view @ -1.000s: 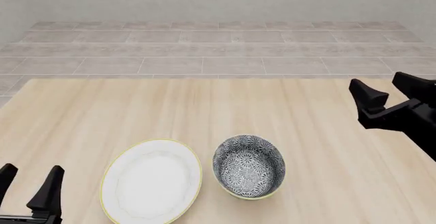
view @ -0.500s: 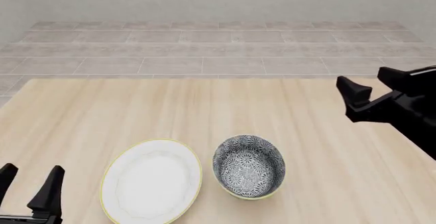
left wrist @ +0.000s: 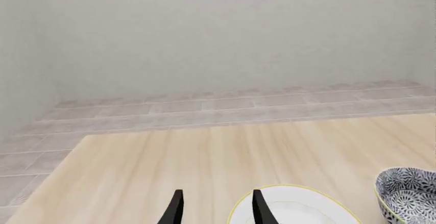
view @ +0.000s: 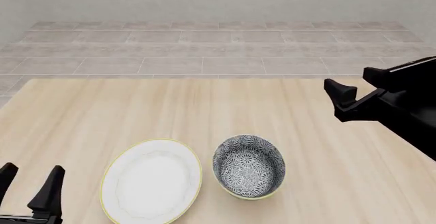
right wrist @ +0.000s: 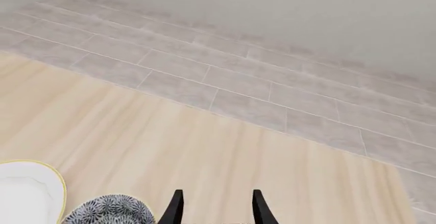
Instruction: Put the bowl on the plate.
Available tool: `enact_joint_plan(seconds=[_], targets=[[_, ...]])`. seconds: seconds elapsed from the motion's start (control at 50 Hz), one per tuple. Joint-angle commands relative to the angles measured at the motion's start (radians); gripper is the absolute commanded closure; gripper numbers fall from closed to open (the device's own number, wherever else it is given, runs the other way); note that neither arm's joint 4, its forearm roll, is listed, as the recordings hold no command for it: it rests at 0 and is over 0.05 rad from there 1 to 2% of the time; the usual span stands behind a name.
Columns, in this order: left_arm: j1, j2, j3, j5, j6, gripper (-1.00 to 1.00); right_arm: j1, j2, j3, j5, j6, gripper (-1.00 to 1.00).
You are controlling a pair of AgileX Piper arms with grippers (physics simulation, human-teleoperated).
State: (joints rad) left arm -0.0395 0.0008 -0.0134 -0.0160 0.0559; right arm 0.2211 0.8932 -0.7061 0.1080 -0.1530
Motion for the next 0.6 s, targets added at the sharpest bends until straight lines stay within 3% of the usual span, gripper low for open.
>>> enact_joint_plan(seconds=[0.02, 0.32, 0.6], targets=[[-0.005, 0.0, -0.003, -0.001, -0.002, -1.0, 0.032, 0.05, -0.03, 0.028, -0.004, -1.0], [-0.004, 0.001, -0.015, 0.002, -0.006, -1.0, 0.053, 0.115, -0.068, 0.045, 0.014, -1.0], [-0.002, 0.001, -0.031, 0.015, -0.009, -1.0, 0.064, 0.151, -0.094, 0.075, -0.016, -1.0]])
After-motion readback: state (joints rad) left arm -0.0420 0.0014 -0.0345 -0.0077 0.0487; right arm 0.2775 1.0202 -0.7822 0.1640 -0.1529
